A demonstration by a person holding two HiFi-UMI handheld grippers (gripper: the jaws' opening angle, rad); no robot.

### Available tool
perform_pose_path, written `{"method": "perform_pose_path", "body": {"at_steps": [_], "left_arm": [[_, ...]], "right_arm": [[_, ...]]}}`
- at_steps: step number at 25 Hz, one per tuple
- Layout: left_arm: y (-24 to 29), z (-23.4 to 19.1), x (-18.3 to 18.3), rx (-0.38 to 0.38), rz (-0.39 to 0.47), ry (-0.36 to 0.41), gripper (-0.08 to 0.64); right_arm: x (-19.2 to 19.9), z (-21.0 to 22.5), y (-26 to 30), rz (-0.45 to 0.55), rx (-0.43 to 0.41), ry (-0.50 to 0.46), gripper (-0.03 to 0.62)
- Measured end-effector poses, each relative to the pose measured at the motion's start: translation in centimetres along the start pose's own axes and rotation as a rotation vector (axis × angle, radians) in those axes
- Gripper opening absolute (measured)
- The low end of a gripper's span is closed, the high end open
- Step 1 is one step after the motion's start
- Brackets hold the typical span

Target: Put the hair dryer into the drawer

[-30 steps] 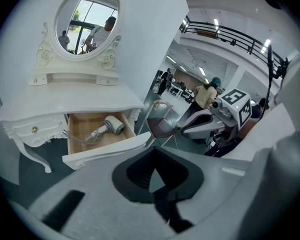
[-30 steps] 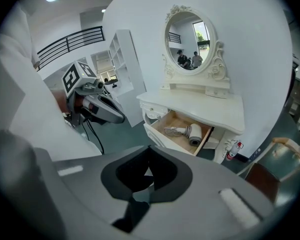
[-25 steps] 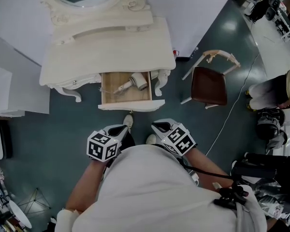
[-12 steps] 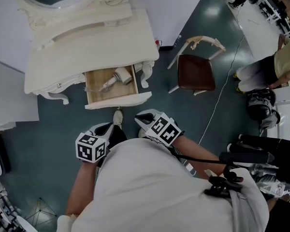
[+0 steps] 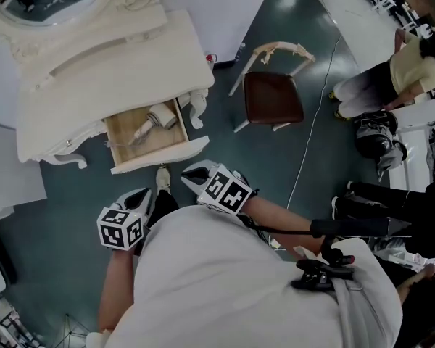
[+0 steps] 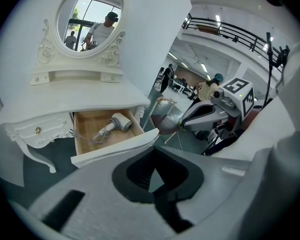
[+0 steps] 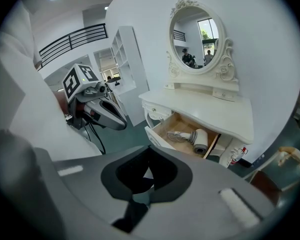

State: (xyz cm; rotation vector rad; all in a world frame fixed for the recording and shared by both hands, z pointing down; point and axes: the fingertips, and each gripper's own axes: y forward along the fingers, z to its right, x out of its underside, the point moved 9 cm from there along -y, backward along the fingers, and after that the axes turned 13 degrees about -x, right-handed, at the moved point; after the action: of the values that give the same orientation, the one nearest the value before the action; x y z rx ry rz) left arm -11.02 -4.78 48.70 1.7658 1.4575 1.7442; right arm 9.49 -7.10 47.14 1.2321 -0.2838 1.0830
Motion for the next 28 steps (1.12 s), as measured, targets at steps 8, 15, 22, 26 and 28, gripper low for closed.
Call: {"method": "perform_pose_path", "body": {"at_steps": [8, 15, 22, 26, 28], "left_arm": [[1.3, -1.8, -1.6, -0.009, -0.023, 0.056, 0.003], [2.2, -3.2, -3.4, -0.013, -0.032, 0.094, 0.003], [3.4, -4.4, -4.7, -0.009, -0.051, 0.118, 0.003], [4.4, -5.2, -5.7, -0.008, -0.063, 0.139, 0.003], [5.1, -5.7, -6.2, -0.006, -0.067, 0.15, 0.003]], "right_arm": [[-1.1, 1.5, 0.4, 0.005, 0.019, 0.01, 0.0], [-2.3, 2.9, 0.9, 0.014, 0.03, 0.021, 0.0], [-2.7, 4.1, 1.0, 0.009, 0.042, 0.037, 0.0], [-3.2, 5.2, 1.2, 0.011, 0.051, 0.046, 0.0], [-3.2, 5.9, 1.3, 0.011, 0.058, 0.049, 0.0]]}}
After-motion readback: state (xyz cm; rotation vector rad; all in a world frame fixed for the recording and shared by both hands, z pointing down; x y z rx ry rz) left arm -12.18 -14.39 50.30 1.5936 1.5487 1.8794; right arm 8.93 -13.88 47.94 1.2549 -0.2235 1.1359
